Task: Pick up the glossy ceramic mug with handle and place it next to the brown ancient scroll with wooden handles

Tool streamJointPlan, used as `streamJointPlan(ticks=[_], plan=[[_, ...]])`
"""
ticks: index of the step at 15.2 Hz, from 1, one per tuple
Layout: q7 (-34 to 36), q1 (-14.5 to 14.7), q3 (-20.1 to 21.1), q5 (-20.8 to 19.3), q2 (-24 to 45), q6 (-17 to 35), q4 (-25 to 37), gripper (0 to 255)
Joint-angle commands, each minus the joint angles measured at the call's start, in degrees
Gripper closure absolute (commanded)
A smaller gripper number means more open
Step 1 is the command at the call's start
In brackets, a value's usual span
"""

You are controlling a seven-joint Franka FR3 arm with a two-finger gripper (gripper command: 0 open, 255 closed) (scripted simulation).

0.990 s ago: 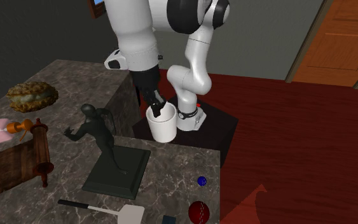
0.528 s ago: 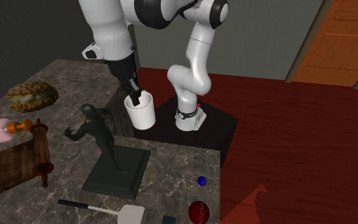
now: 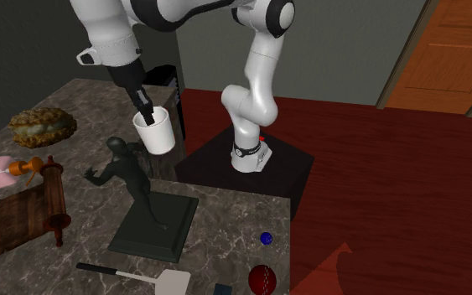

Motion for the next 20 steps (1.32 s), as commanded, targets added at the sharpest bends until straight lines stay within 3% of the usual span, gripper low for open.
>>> streamJointPlan(ticks=[1, 11, 20], plan=[[-2.8, -0.9, -1.9, -0.9, 0.9, -0.1, 0.9, 255], [-17.1, -5.1, -11.8, -3.1, 10.9, -0.9, 11.2, 255], [-30.9, -10.4, -20.0, 0.1, 25.7, -3.4, 27.3, 255]])
